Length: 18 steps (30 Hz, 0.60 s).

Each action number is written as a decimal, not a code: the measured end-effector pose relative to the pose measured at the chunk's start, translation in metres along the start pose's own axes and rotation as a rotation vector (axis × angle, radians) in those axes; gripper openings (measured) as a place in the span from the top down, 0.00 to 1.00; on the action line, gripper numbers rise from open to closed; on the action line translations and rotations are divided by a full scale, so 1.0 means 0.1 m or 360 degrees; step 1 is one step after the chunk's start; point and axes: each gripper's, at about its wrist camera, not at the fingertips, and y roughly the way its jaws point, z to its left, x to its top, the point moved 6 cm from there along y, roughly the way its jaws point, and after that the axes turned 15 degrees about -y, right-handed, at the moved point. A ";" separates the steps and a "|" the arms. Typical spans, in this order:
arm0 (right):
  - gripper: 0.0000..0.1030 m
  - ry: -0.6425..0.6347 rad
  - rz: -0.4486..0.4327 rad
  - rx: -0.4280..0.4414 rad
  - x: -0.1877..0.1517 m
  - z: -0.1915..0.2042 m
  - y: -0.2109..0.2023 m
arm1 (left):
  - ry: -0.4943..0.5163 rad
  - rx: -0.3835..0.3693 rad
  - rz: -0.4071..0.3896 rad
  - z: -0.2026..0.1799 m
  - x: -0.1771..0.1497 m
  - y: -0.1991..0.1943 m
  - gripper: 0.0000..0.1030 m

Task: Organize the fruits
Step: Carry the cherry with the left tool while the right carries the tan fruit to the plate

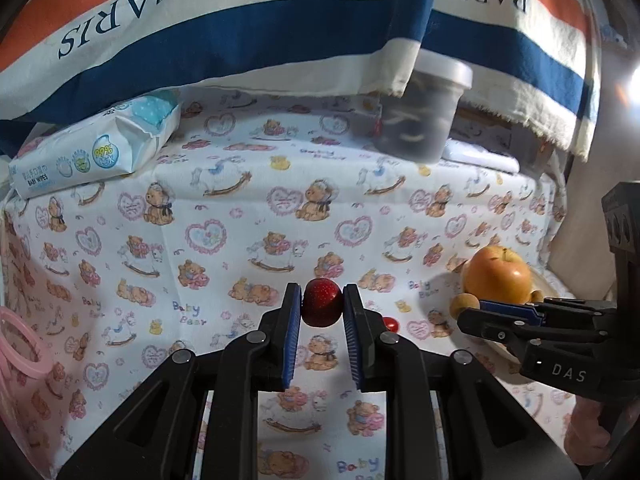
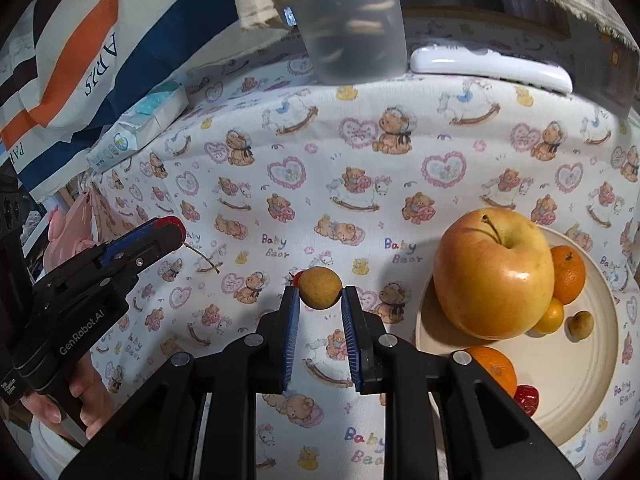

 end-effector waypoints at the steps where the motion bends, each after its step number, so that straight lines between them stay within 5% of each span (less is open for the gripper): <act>1: 0.78 0.0000 -0.0015 -0.0009 0.02 0.00 -0.05 | -0.0009 -0.0013 -0.0002 0.00 0.01 -0.02 0.81; 18: 0.78 0.0126 -0.0124 -0.0240 -0.30 -0.61 -0.88 | 0.0279 -0.0195 -0.0093 -0.76 -0.09 -0.52 0.81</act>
